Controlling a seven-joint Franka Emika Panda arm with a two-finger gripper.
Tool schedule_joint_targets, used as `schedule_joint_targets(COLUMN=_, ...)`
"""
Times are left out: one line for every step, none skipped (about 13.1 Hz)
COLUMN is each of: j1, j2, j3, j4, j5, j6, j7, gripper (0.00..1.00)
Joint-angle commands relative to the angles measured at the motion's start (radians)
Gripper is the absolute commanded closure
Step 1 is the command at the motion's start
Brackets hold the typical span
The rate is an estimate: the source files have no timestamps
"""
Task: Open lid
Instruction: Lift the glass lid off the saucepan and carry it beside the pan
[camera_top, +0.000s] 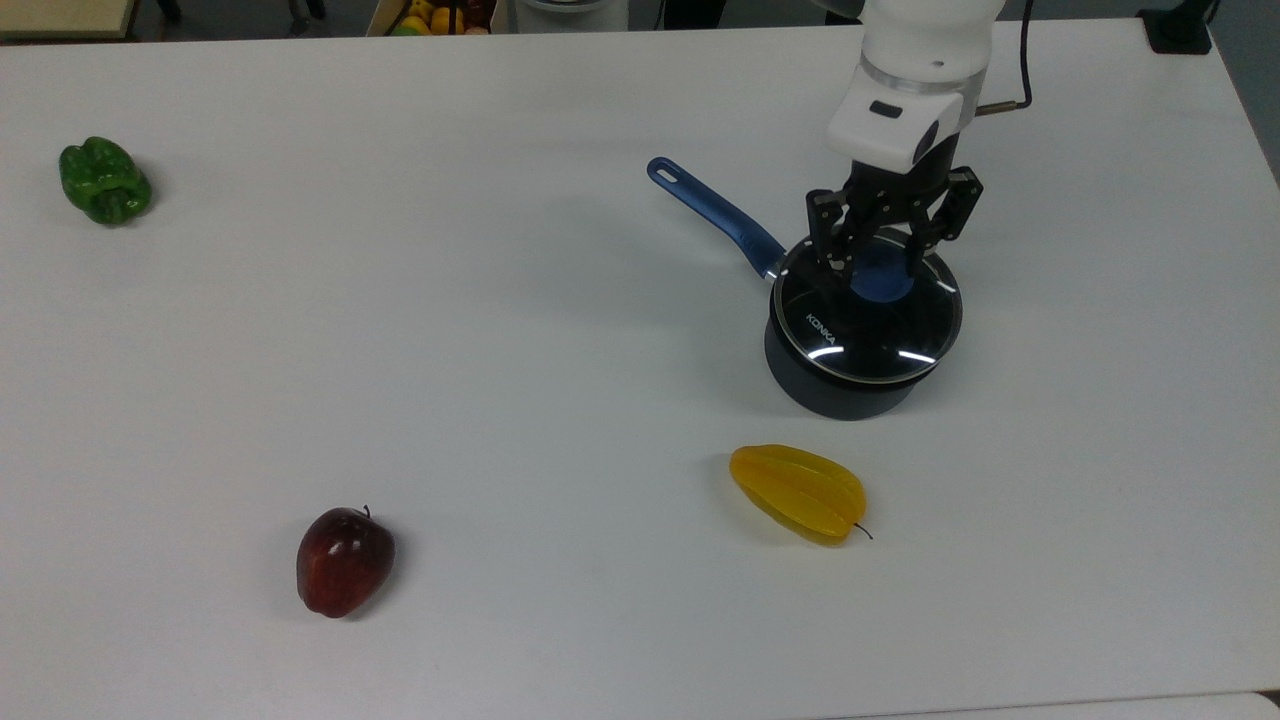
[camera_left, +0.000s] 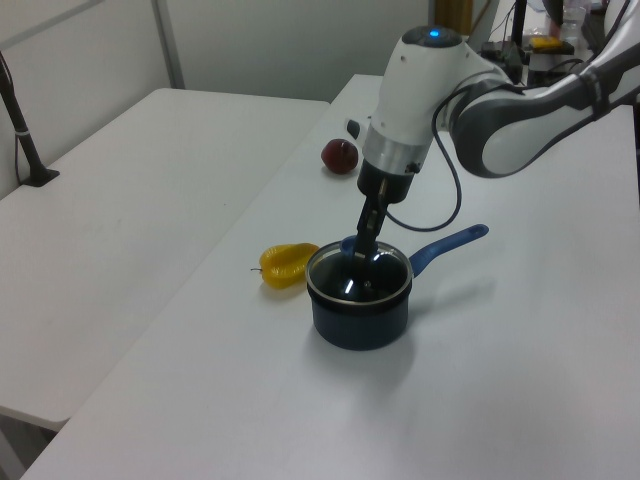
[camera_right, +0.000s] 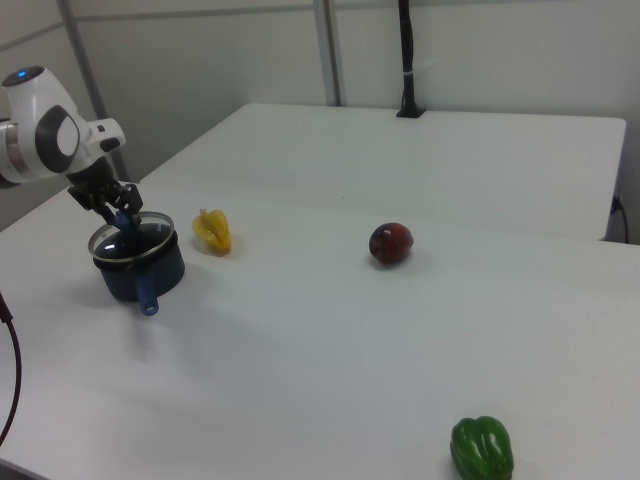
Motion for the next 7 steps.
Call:
schedule_joint_targets(j1=-0.016, j2=-0.102, j3=-0.015, j4=-0.018, j5=-0.017, j6=-0.109, j7=0.04, gripper=0.51)
schedule_joint_targets(j1=-0.055, j2=-0.12, j3=-0.017, j4=-0.02, j5=-0.017, j6=-0.129, j7=0.04, gripper=0.51)
schedule_joint_targets(j1=-0.089, j2=-0.132, j3=-0.017, j4=-0.026, j5=-0.017, j6=-0.136, j7=0.038, gripper=0.51)
schedule_joint_targets(j1=-0.144, j2=-0.148, j3=-0.017, j4=-0.043, j5=-0.017, j6=-0.136, j7=0.032, gripper=0.51)
schedule_joint_targets(j1=-0.184, j2=-0.154, j3=-0.017, j4=-0.053, j5=-0.017, j6=-0.136, j7=0.031, gripper=0.51)
schedule_joint_targets(j1=-0.226, j2=-0.161, j3=-0.017, j4=-0.07, j5=-0.017, j6=-0.133, j7=0.028, gripper=0.51)
schedule_joint_targets(j1=-0.264, j2=-0.168, j3=-0.017, j4=-0.101, j5=-0.017, j6=-0.125, j7=0.023, gripper=0.51)
